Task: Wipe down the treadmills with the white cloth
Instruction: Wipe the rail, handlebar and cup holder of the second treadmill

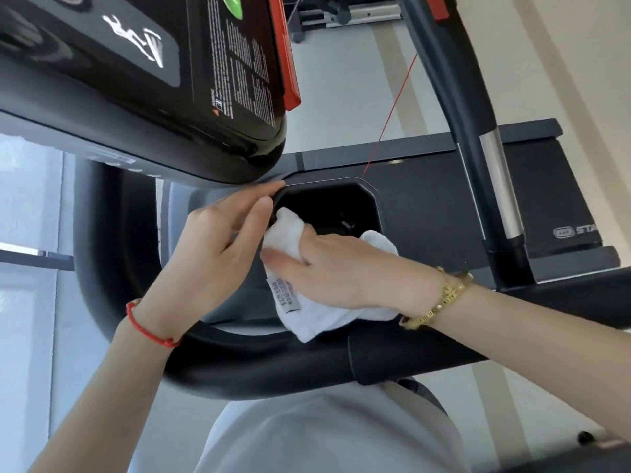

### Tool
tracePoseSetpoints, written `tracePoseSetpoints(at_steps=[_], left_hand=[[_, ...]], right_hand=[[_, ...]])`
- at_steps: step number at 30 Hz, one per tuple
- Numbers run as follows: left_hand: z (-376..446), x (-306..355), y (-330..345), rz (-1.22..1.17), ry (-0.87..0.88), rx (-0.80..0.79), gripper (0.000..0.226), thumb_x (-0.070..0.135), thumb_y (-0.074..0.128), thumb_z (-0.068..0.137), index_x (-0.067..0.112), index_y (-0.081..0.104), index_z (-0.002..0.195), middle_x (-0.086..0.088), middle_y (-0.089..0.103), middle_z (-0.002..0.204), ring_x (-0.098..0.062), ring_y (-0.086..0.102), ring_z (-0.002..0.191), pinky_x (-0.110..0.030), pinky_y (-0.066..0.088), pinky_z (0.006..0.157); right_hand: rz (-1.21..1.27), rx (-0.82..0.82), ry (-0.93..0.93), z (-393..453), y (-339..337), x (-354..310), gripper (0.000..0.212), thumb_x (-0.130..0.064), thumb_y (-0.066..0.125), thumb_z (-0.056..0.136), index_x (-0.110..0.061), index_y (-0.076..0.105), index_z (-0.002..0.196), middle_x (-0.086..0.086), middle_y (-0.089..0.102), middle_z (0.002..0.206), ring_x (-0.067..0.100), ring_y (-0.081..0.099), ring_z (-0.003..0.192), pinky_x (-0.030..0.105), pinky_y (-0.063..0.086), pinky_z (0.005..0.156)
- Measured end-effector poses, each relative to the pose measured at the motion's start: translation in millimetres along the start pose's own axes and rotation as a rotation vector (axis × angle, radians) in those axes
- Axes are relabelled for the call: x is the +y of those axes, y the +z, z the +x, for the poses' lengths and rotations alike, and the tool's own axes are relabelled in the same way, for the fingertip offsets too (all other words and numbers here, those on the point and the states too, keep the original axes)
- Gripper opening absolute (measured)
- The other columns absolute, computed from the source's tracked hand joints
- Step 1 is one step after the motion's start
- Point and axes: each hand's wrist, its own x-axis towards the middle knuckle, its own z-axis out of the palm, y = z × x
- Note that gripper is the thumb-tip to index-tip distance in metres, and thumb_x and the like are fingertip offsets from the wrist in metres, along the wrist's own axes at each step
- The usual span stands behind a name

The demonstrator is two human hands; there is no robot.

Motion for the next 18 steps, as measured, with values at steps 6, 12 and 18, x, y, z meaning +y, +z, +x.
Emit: tracePoseSetpoints(at_steps=[6,12,18], left_hand=[[-8.6,1.3,8.7,-0.001,-0.001,0.063,0.039,0.025,0.042,0.104,0.020,0.057,0.140,0.012,0.067,0.109,0.012,0.059,0.099,0.001,0.038,0.083],[-20.6,6.6,19.2,0.023,-0.021,0.135,0.042,0.024,0.041,0.104,0.016,0.052,0.143,0.016,0.054,0.073,0.007,0.056,0.068,-0.001,0.037,0.068],[-27.7,8.3,31.2,0.048,-0.048,0.215,0.043,0.021,0.046,0.102,0.016,0.051,0.145,0.021,0.050,0.065,0.009,0.056,0.062,0.000,0.037,0.063]], right_hand=[[-0.408,0.064,-0.293,-17.7,-3.4,16.4,0.058,-0.061,0.021,0.097,-0.013,0.045,0.119,-0.006,0.048,0.074,0.020,0.049,0.071,0.039,0.039,0.080],[-0.585,0.196,-0.712,-26.7,-14.4,48.7,0.029,-0.054,0.032,0.099,-0.026,0.028,0.094,-0.010,0.044,0.065,0.015,0.044,0.053,0.036,0.048,0.056],[-0.681,0.323,-1.065,-13.9,-33.3,81.4,0.034,-0.038,0.043,0.101,-0.010,0.058,0.088,0.000,0.050,0.073,0.018,0.043,0.064,0.026,0.039,0.065]])
